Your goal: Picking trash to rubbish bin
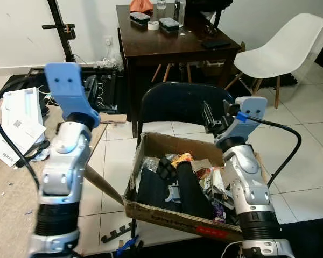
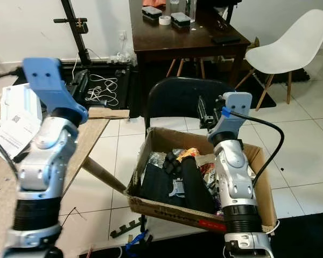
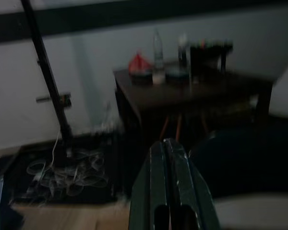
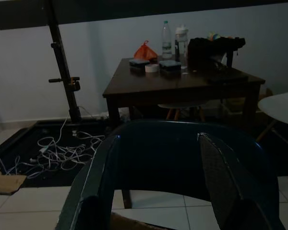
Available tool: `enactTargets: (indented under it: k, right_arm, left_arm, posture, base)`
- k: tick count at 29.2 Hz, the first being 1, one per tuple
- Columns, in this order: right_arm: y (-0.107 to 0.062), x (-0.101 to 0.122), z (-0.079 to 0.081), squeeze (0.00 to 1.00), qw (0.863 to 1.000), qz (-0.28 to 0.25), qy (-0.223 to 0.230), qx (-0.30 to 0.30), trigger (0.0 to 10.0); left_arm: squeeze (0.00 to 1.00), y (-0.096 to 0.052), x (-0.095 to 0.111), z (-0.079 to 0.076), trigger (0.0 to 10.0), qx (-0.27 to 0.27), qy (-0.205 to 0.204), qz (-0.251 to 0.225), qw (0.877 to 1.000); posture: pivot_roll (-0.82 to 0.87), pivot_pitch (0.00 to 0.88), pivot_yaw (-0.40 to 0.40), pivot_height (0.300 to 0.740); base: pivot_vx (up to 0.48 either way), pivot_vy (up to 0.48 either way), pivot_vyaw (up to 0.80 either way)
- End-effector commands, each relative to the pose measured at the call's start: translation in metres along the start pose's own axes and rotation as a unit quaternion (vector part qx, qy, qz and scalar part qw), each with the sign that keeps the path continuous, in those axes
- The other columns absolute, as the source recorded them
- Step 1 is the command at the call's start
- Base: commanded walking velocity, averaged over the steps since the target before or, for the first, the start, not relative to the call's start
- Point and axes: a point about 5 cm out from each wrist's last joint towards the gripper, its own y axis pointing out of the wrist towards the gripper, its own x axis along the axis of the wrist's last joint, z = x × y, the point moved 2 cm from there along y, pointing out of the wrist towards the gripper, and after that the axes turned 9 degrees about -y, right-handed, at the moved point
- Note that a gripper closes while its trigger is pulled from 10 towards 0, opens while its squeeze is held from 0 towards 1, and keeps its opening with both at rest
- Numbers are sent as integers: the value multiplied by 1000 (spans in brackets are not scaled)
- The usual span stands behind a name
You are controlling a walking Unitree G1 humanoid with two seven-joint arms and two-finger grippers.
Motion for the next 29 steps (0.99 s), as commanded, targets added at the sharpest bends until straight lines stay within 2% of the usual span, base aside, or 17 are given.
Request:
enactTargets:
  k: [1,5,9,10,13,15,18,22,24,29]
  right_arm:
    - [-2,-5,2,0,1000,10,0,6,10000]
    - [-3,-7,2,0,1000,14,0,7,10000]
    - [-5,-14,8,0,999,33,-3,24,10000]
    - [-5,-14,8,0,999,33,-3,24,10000]
    - [-6,-16,10,0,999,43,-13,30,10000]
    - [-7,-21,11,0,997,57,-35,32,10000]
    - [-7,-20,15,0,995,57,-67,48,10000]
    - [-8,-20,18,0,994,55,-76,56,10000]
    - [-7,-15,24,0,993,45,-81,68,10000]
    - [-8,-12,30,0,993,36,-83,78,10000]
  left_arm:
    - [0,-3,-13,2,10000,-11,15,32,999]
    - [0,-5,-16,0,10000,-22,13,38,999]
    - [0,-10,-29,-26,10000,-71,-1,59,996]
    - [0,-10,-29,-26,10000,-71,-1,59,996]
    - [0,-13,-36,-41,10000,-72,-19,65,995]
    - [0,-14,-39,-50,10000,-76,-26,68,994]
    - [0,-14,-41,-50,10000,-71,-24,70,995]
    - [0,-13,-41,-45,10000,-59,-22,70,996]
    - [0,-13,-39,-36,10000,-44,-15,70,996]
    - [0,-15,-36,-36,10000,-50,-6,71,996]
  posture:
    - [183,91,25,740]
    - [183,91,25,740]
    - [180,89,28,740]
    - [180,89,28,740]
    - [180,89,28,740]
    - [180,89,28,740]
    - [171,86,25,740]
    - [167,75,23,740]
    - [167,68,17,740]
    - [175,52,9,740]
  base:
    - [0,0,0]
    - [0,0,0]
    - [0,0,0]
    - [0,0,0]
    - [0,0,0]
    - [0,0,0]
    - [0,0,267]
    - [0,0,800]
    - [0,0,800]
    - [0,0,800]
